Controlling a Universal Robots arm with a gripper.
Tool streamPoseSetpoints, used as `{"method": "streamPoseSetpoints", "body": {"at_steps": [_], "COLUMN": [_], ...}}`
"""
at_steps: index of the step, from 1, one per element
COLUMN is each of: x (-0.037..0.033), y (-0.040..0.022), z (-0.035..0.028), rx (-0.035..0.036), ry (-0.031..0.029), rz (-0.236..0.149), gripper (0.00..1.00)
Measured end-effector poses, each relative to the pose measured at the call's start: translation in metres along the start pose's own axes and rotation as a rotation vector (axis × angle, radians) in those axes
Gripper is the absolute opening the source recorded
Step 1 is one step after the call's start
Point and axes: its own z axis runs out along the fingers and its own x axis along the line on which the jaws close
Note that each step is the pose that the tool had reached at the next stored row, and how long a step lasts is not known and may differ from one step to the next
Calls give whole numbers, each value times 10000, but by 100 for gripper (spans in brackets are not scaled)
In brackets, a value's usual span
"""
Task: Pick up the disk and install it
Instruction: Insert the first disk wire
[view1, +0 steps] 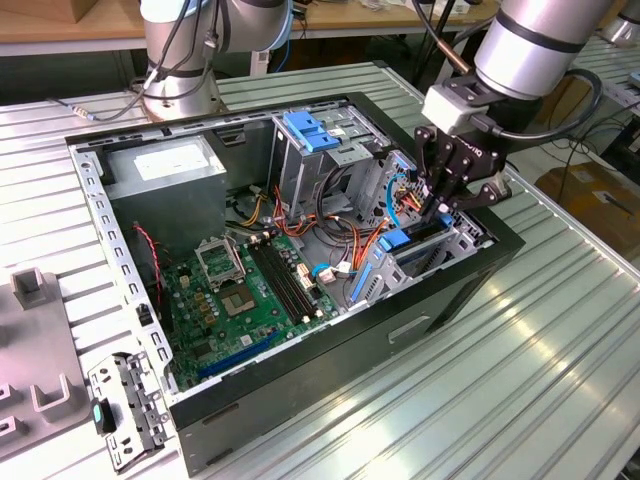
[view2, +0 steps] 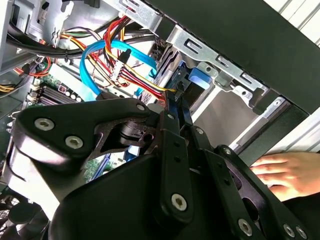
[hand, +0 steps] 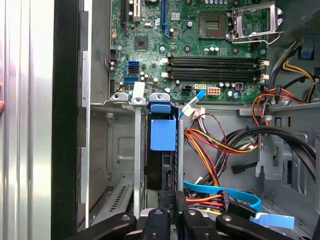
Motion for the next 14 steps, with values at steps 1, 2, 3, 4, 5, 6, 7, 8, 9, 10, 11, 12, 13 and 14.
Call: {"method": "streamPoseSetpoints", "body": {"at_steps": [1, 2, 3, 4, 5, 6, 7, 8, 9, 10, 11, 12, 13, 14], "x": [1, 1, 1, 1, 0, 0, 0, 1, 1, 1, 1, 1, 1, 1], "y": [0, 0, 0, 0, 0, 0, 0, 0, 0, -1, -1, -1, -1, -1], "z": [4, 5, 5, 6, 9, 16, 20, 29, 33, 39, 44, 45, 45, 45], "rx": [0, 0, 0, 0, 0, 0, 0, 0, 0, 0, 0, 0, 0, 0], "ry": [-4, -3, -3, -1, -2, -5, -2, -3, -3, -3, -3, -2, -1, -1], "rz": [0, 0, 0, 0, 0, 0, 0, 0, 0, 0, 0, 0, 0, 0], "gripper": [16, 16, 16, 16, 16, 16, 16, 16, 16, 16, 16, 16, 16, 16]}}
